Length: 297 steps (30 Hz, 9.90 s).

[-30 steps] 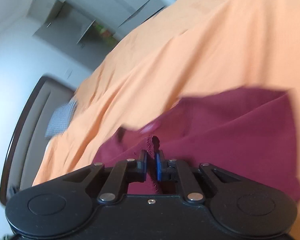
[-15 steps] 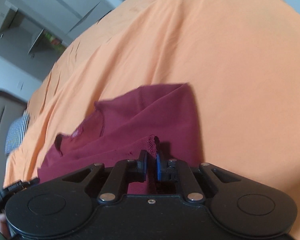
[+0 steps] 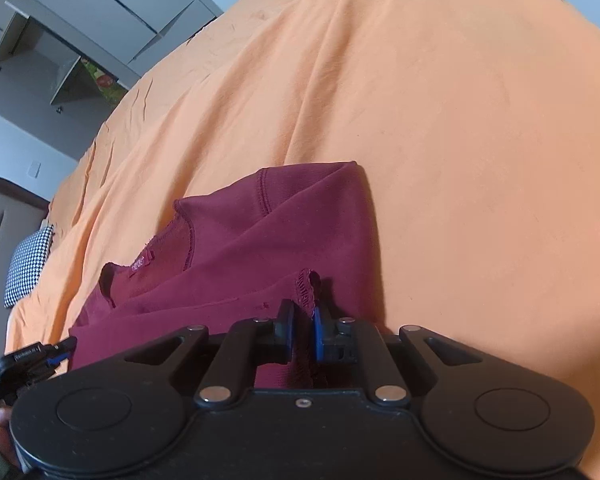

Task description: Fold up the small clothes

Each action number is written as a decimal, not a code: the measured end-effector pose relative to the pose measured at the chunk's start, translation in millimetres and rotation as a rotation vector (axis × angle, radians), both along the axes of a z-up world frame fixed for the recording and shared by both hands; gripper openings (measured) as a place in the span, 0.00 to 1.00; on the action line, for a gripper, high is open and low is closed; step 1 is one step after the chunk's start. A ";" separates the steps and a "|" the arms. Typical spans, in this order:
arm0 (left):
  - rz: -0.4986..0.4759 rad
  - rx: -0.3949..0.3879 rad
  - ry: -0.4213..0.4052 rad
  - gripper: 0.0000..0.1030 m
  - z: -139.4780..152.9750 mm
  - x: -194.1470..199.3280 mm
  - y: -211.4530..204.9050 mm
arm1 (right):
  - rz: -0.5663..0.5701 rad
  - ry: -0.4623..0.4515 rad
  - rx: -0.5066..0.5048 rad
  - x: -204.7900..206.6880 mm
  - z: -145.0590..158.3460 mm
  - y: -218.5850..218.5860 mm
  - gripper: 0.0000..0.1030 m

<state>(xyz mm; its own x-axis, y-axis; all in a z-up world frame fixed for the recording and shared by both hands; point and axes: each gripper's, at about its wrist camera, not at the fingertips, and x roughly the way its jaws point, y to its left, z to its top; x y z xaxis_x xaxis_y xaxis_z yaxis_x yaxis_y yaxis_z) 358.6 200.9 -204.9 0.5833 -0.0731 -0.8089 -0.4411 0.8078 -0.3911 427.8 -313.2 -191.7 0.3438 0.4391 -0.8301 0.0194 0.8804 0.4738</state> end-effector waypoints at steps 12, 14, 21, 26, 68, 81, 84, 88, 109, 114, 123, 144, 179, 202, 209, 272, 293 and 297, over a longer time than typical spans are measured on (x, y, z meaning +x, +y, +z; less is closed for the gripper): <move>-0.086 0.127 0.055 0.07 -4.6 4.6 -6.6 | -0.054 0.001 -0.006 -4.4 -3.8 -10.9 0.10; -0.078 0.128 0.042 0.08 0.8 2.1 -5.2 | -0.044 -0.001 -0.013 -3.7 -5.4 -9.1 0.12; -0.055 0.073 -0.002 0.15 32.8 -60.6 -6.9 | -0.020 -0.049 0.003 -18.2 17.5 -15.9 0.38; -0.067 -0.058 0.079 0.15 7.8 -122.4 -25.8 | 0.036 -0.027 0.047 -55.4 21.0 -28.2 0.49; 0.070 -0.110 0.095 0.00 -9.2 -173.8 -27.3 | 0.003 0.147 0.032 -130.6 -25.4 -39.2 0.03; -0.205 -0.175 0.150 0.43 25.7 -279.7 -59.7 | 0.009 0.044 0.012 -212.8 34.9 -65.4 0.48; -0.242 -0.217 0.183 0.43 22.2 -308.6 -72.9 | 0.055 0.060 -0.029 -254.9 44.0 -67.4 0.48; -0.215 -0.234 0.195 0.43 20.1 -334.4 -81.6 | 0.056 0.118 -0.047 -298.6 42.0 -73.1 0.48; -0.169 -0.108 0.169 0.05 34.4 -355.2 -121.2 | 0.110 0.128 0.055 -334.2 22.5 -78.4 0.05; -0.184 -0.143 0.105 0.04 60.5 -382.1 -132.4 | 0.099 0.070 0.128 -334.8 68.7 -114.8 0.05; -0.179 -0.075 0.250 0.05 17.1 -371.6 -143.3 | 0.157 0.181 0.000 -332.6 18.3 -104.2 0.06; -0.356 0.227 0.192 0.59 76.7 -371.0 -171.7 | 0.452 -0.240 -0.235 -339.8 94.4 -83.0 0.68; -1.251 0.868 0.147 0.54 51.5 -403.2 -264.3 | 0.941 -0.449 -0.487 -383.1 85.4 -50.0 0.67; -1.782 1.195 -0.047 0.29 2.3 -417.9 -274.4 | 0.993 -0.419 -0.501 -367.2 81.5 -25.3 0.69; -1.324 0.647 0.087 0.07 43.2 -336.9 -248.3 | 1.001 -0.413 -0.484 -362.1 81.3 -18.7 0.68; -0.574 0.049 0.136 0.48 51.6 -165.5 -102.2 | 0.635 -0.059 0.038 -133.6 21.1 -19.5 0.39; -0.563 0.051 0.037 0.06 66.3 -166.8 -106.5 | 0.654 -0.092 0.074 -133.3 37.9 -28.0 0.04; -0.484 -0.007 -0.061 0.06 88.5 -173.7 -91.8 | 0.577 -0.124 0.171 -126.8 57.7 -49.2 0.04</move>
<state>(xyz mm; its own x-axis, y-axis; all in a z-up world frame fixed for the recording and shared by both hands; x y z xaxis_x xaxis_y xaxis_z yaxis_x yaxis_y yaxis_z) 185.0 109.1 -116.4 0.5277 -0.3528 -0.7727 0.0088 0.9119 -0.4104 301.0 -362.4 -134.0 0.1003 0.7065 -0.7006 -0.5023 0.6438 0.5773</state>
